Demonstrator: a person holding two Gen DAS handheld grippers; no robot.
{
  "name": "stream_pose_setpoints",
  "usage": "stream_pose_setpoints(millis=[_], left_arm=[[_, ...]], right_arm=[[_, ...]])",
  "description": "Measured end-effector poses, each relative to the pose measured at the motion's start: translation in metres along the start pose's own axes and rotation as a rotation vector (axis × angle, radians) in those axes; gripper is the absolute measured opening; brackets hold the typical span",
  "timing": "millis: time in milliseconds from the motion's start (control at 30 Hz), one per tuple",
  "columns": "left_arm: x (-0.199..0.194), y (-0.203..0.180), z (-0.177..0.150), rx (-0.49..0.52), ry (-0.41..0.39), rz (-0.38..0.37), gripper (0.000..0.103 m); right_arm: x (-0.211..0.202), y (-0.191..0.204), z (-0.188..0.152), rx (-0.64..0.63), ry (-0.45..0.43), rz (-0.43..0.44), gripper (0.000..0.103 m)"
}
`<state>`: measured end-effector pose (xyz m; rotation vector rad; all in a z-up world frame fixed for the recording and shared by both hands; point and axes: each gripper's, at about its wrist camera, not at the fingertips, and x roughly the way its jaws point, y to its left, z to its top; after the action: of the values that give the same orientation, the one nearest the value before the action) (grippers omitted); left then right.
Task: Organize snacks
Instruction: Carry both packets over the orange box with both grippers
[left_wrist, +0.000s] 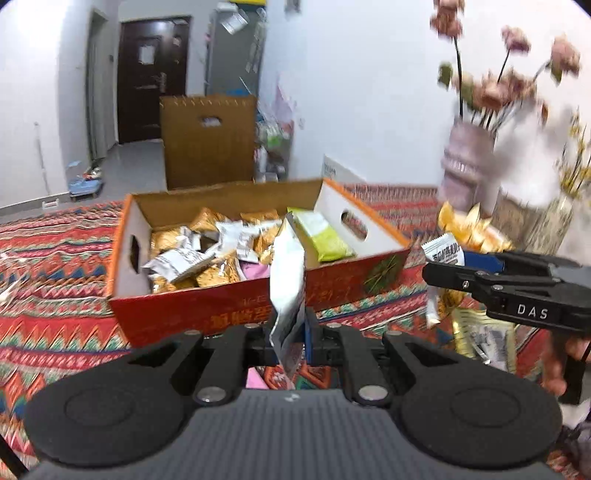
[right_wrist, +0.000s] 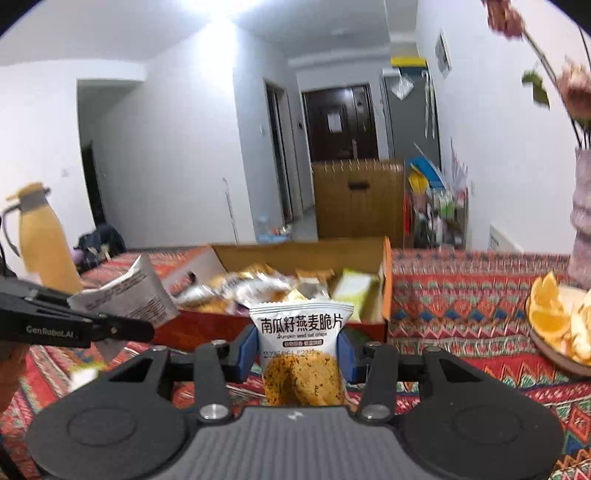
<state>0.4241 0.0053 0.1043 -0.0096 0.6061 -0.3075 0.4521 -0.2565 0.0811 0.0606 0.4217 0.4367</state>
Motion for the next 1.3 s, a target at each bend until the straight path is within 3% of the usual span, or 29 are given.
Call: stream_pose_setpoints(millis=[200,400,533,700,967,1300], left_arm=[[-0.061,-0.019,-0.019,-0.056,-0.102,0.021,0.012],[-0.111,-0.043,-0.047,-0.112,-0.159,0.008,0.012],[-0.139,-0.059,-0.075,-0.13,-0.173,0.007,0.012],[-0.17,-0.078,-0.112,-0.153,-0.162,-0.004,0.012],[-0.189,-0.095,-0.144,-0.127,-0.134,-0.024,0.012],[-0.175,-0.088,-0.135,-0.134,-0.128,-0.045,0.012]], right_arm=[[-0.069,0.024,0.014,-0.014,-0.157,0.082,0.044],[-0.139,0.037,0.026,-0.045,-0.237,0.068,0.044],[-0.173,0.046,0.01,-0.053,-0.191,0.065,0.044],[-0.204,0.073,-0.042,-0.065,-0.083,0.049,0.044],[-0.237,0.093,-0.106,0.004,0.036,0.052,0.044],[-0.223,0.089,-0.107,0.014,0.056,0.048,0.044]])
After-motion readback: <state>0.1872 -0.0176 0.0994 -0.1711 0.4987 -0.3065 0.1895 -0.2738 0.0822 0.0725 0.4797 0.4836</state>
